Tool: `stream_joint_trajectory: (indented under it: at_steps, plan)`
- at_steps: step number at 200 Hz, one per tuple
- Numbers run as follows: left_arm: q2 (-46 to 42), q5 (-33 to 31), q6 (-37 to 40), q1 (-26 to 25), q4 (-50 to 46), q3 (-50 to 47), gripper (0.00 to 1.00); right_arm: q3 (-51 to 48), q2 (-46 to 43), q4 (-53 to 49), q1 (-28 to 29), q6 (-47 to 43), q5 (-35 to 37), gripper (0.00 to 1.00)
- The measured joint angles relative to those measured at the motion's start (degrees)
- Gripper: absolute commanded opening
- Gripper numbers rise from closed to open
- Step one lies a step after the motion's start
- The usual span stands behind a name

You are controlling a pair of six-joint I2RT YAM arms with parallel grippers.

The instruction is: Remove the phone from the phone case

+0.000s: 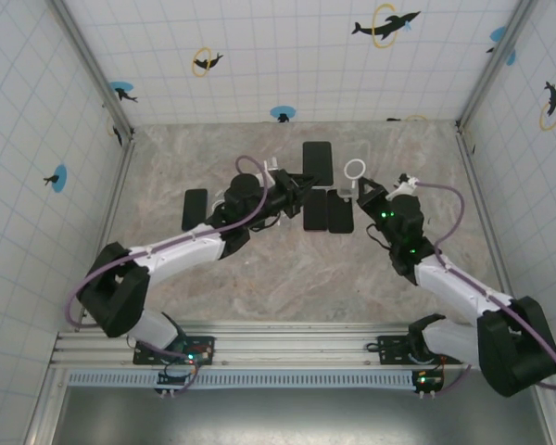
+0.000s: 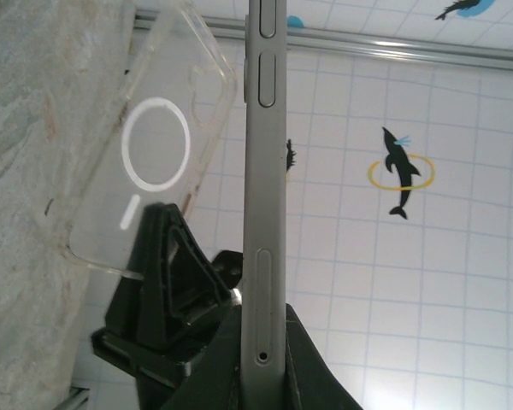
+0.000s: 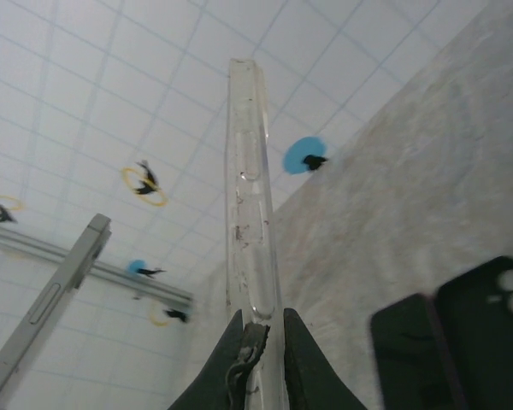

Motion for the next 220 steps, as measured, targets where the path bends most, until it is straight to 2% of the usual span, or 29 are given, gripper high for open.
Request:
stream_joint_trajectory:
  at_steps: [30,58,107,169,220]
  plan:
    - [9.27,-0.02,0.57,-1.64,0.13,5.97,0.0,2.91,-2.12,-11.37,-5.75,-8.17,-4.31,0.02]
    - [16.94,-0.04,0.87,-3.82,0.76,10.12,0.0,4.59,-3.72,-17.94,-11.1,-13.66,-7.93,0.02]
    - [26.4,-0.48,1.6,-7.08,0.9,15.58,0.0,5.99,-4.9,-27.87,-18.69,-22.05,-9.6,0.02]
    - [36.94,-1.36,1.84,-9.81,0.28,22.77,0.0,6.25,-5.75,-31.91,-25.83,-27.96,-9.16,0.03]
    - [42.84,-1.81,2.03,-10.47,-1.77,28.48,0.01,6.23,-5.99,-31.95,-26.77,-28.81,-9.25,0.03]
